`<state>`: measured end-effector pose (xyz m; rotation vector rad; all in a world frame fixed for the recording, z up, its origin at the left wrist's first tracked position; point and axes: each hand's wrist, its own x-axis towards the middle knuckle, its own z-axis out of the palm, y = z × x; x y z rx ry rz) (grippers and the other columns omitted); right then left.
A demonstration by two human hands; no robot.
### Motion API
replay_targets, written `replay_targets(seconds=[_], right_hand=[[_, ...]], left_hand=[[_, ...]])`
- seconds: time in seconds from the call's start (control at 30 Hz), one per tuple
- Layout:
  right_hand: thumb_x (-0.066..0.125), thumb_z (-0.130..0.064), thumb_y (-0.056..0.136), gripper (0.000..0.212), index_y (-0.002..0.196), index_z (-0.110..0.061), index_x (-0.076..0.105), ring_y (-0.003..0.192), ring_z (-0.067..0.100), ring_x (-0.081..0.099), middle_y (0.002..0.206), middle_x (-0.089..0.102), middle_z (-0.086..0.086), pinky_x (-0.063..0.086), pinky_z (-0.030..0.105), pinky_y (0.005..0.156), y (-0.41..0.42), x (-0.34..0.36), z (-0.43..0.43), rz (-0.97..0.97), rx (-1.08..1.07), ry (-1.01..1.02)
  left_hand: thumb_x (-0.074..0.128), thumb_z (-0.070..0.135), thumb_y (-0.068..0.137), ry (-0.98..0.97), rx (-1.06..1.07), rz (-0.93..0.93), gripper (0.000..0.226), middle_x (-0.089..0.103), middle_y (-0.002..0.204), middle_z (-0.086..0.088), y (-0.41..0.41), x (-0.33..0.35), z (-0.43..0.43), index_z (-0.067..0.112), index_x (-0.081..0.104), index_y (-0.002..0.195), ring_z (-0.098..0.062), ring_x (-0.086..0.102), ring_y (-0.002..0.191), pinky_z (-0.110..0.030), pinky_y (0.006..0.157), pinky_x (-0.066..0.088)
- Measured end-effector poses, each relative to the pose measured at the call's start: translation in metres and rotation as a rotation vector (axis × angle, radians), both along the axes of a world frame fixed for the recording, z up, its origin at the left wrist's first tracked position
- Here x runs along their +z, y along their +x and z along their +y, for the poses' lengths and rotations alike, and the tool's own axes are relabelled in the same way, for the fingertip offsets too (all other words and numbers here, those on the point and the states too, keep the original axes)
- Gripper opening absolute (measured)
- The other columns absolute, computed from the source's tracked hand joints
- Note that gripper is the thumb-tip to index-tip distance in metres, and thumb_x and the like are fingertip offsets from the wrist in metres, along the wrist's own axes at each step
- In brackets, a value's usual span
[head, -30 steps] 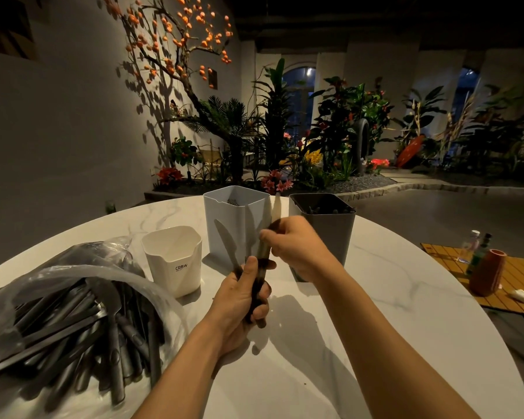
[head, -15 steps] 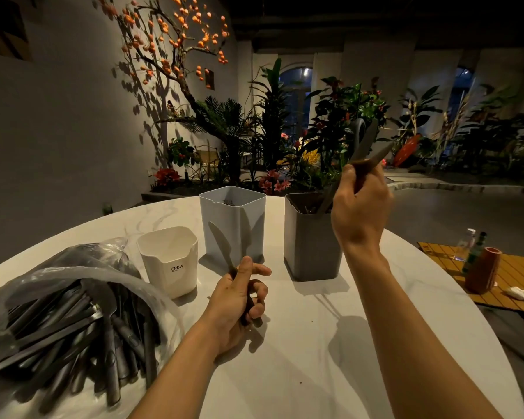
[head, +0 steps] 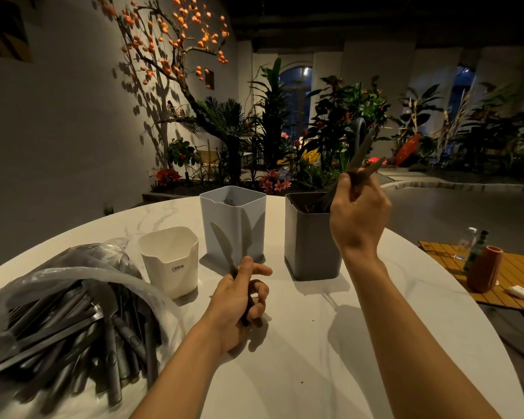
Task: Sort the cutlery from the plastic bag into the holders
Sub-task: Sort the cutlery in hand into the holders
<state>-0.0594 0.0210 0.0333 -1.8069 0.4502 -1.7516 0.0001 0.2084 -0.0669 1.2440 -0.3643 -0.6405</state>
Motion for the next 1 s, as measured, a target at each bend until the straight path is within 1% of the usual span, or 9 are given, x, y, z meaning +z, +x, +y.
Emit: replay_targets(seconds=[0.1, 0.17, 0.23, 0.37, 0.5, 0.7, 0.83, 0.93, 1.0], right_hand=[[0.054, -0.024, 0.103, 0.017, 0.106, -0.01, 0.063, 0.079, 0.014, 0.064, 0.093, 0.07, 0.003, 0.048, 0.01, 0.067, 0.005, -0.01, -0.009, 0.258, -0.048, 0.034], [0.052, -0.026, 0.104, 0.019, 0.108, -0.012, 0.063, 0.088, 0.024, 0.065, 0.097, 0.07, 0.005, 0.058, 0.034, 0.077, 0.01, -0.014, -0.013, 0.428, -0.081, 0.072], [0.052, -0.03, 0.103, 0.023, 0.111, -0.012, 0.064, 0.094, 0.028, 0.063, 0.102, 0.07, 0.006, 0.059, 0.047, 0.082, 0.012, -0.016, -0.013, 0.57, -0.121, 0.091], [0.052, -0.034, 0.103, 0.032, 0.12, -0.011, 0.065, 0.105, 0.03, 0.057, 0.118, 0.062, 0.01, 0.055, 0.045, 0.088, 0.01, -0.012, -0.01, 0.707, -0.171, 0.086], [0.049, -0.036, 0.105, 0.03, 0.121, -0.011, 0.056, 0.095, 0.025, 0.057, 0.113, 0.061, 0.009, 0.044, 0.036, 0.075, 0.001, 0.001, -0.007, 0.755, -0.021, 0.18], [0.063, -0.024, 0.098, 0.043, 0.134, -0.014, 0.042, 0.091, 0.027, 0.062, 0.097, 0.063, 0.006, 0.053, 0.045, 0.083, -0.012, 0.02, 0.005, 0.498, -0.023, 0.086], [0.061, -0.014, 0.098, 0.036, 0.132, -0.012, 0.052, 0.1, 0.028, 0.062, 0.112, 0.066, 0.011, 0.054, 0.046, 0.087, -0.006, 0.01, 0.004, 0.37, -0.085, -0.1], [0.051, -0.021, 0.103, 0.034, 0.136, -0.017, 0.058, 0.115, 0.031, 0.051, 0.123, 0.062, 0.011, 0.048, 0.042, 0.088, -0.001, -0.006, -0.003, 0.522, -0.198, -0.167], [0.043, -0.031, 0.106, 0.04, 0.146, -0.027, 0.049, 0.126, 0.035, 0.037, 0.134, 0.05, 0.013, 0.042, 0.046, 0.094, -0.001, -0.012, -0.006, 0.719, -0.239, -0.091]], left_hand=[[0.044, 0.049, 0.1, -0.007, -0.012, -0.02, 0.05, 0.057, 0.067, -0.009, 0.002, -0.001, 0.001, 0.007, 0.067, 0.114, -0.012, 0.035, 0.043, -0.02, 0.042, 0.032], [0.044, 0.049, 0.1, -0.009, -0.016, -0.027, 0.05, 0.057, 0.068, -0.009, 0.003, -0.001, 0.001, 0.007, 0.067, 0.115, -0.012, 0.035, 0.043, -0.02, 0.042, 0.032], [0.044, 0.049, 0.099, -0.004, -0.013, -0.03, 0.049, 0.057, 0.068, -0.01, 0.003, -0.002, 0.0, 0.008, 0.067, 0.115, -0.012, 0.035, 0.043, -0.02, 0.043, 0.033], [0.045, 0.05, 0.098, 0.003, -0.012, -0.04, 0.049, 0.058, 0.068, -0.009, 0.003, -0.002, 0.0, 0.009, 0.067, 0.114, -0.012, 0.036, 0.044, -0.019, 0.043, 0.034], [0.047, 0.051, 0.094, -0.008, -0.018, -0.041, 0.052, 0.057, 0.068, -0.009, 0.001, -0.001, 0.001, 0.007, 0.066, 0.114, -0.012, 0.036, 0.044, -0.02, 0.045, 0.035], [0.047, 0.051, 0.095, -0.025, -0.039, -0.044, 0.052, 0.058, 0.068, -0.008, 0.002, -0.001, 0.002, 0.007, 0.066, 0.113, -0.011, 0.038, 0.043, -0.022, 0.044, 0.034], [0.046, 0.051, 0.096, -0.011, -0.027, -0.032, 0.051, 0.057, 0.068, -0.008, 0.001, -0.002, 0.002, 0.008, 0.067, 0.113, -0.011, 0.036, 0.044, -0.022, 0.044, 0.033], [0.046, 0.051, 0.095, 0.001, -0.009, -0.035, 0.05, 0.057, 0.067, -0.008, 0.0, 0.0, 0.001, 0.008, 0.067, 0.111, -0.011, 0.035, 0.044, -0.021, 0.045, 0.032], [0.045, 0.05, 0.097, 0.008, -0.01, -0.036, 0.049, 0.057, 0.067, -0.008, 0.001, 0.0, 0.0, 0.009, 0.067, 0.111, -0.011, 0.036, 0.044, -0.02, 0.046, 0.032]])
